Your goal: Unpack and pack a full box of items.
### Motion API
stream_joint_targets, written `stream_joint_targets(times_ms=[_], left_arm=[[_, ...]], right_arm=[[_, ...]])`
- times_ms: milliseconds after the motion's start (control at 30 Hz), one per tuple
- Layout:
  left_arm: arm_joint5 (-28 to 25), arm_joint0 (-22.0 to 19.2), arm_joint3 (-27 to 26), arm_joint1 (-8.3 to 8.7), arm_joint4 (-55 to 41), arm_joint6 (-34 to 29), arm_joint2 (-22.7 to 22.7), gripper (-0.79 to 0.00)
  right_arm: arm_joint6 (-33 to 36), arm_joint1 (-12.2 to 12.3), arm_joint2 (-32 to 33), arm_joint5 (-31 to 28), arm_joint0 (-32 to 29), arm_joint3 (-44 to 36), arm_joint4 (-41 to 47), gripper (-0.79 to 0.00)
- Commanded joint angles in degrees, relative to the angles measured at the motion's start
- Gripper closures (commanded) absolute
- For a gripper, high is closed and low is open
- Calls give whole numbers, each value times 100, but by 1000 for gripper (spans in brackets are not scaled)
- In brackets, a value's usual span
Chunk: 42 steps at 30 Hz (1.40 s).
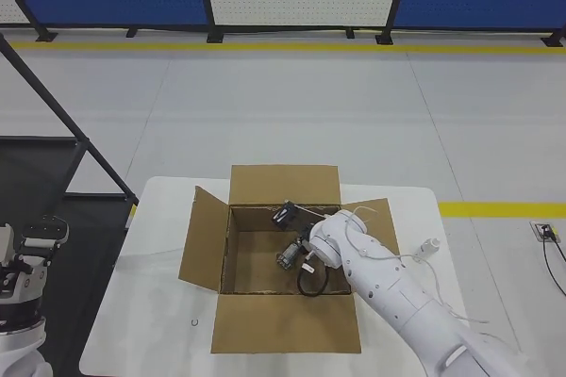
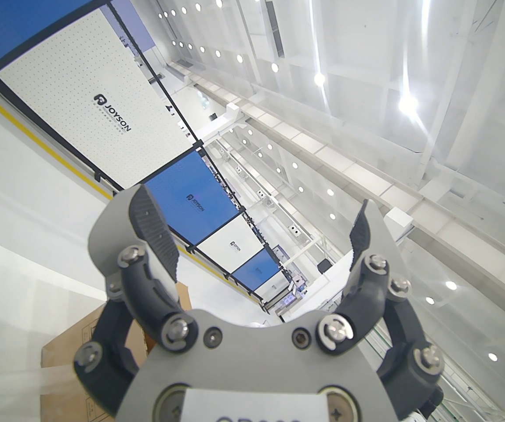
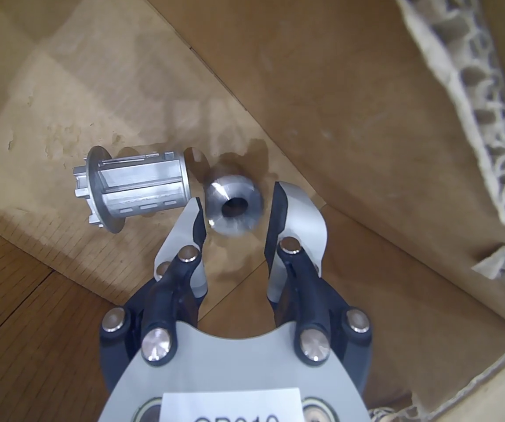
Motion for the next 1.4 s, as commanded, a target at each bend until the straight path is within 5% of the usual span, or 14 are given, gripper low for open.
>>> stream_joint_targets(times_ms=[0,433,733,767,833,1167,1367], left_arm=[[0,0,0,0,0,0,0,-785],[0,0,0,0,0,0,0,-785],[0,0,0,0,0,0,0,-785],[0,0,0,0,0,0,0,-785],[0,0,0,0,0,0,0,-785],[0,0,0,0,0,0,0,-785],[0,0,0,0,0,0,0,-785]], right_arm=[[-3,6,36,-1,-18,-30,-44,-354],[-1,213,470,-55,-411,-883,-404,-369],[-125,635,1404,-562,-1204,-2575,-579,-385],[-123,699,1561,-592,-1365,-2836,-628,-431],[-131,824,1909,-647,-1695,-3385,-734,-785],[-884,1296,4032,-220,-3616,-5773,-1275,-785],[-1432,1410,5086,649,-4584,-6342,-1817,-785]])
